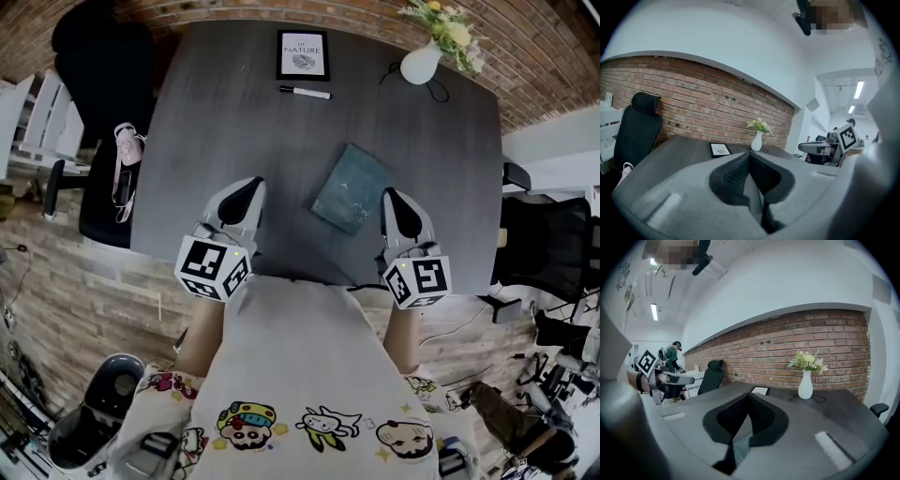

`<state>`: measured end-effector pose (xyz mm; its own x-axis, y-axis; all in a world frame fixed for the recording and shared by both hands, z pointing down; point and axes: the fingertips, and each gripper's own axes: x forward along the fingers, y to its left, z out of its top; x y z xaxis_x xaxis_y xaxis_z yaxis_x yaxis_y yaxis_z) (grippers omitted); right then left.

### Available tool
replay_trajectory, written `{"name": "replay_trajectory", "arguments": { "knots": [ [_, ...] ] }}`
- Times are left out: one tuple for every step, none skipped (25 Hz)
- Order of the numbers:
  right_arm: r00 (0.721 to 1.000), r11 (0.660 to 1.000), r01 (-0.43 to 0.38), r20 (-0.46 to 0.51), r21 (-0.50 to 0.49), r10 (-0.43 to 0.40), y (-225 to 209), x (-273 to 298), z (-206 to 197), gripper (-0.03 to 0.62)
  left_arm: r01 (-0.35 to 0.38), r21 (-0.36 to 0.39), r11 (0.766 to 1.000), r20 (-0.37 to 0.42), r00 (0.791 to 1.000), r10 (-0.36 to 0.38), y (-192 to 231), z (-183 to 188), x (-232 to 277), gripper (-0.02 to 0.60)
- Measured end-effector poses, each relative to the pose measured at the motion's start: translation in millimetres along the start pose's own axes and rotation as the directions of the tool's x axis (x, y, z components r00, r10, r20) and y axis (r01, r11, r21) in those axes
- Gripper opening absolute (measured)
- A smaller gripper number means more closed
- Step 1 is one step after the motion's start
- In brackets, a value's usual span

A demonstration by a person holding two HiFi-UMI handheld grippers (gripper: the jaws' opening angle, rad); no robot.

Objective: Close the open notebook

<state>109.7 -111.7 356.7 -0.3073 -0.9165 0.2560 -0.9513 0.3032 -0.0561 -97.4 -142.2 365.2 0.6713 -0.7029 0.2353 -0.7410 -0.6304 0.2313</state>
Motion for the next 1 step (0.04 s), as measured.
{"name": "replay_trajectory", "arguments": {
  "knots": [
    [1.000,1.000,0.001,-0.001,0.002,-0.001,0.0,0.1,-0.3,0.008,-0.001,-0.002,1.000,-0.001,1.000,0.001,0.5,-0.6,0.0,-0.002]
  ]
}}
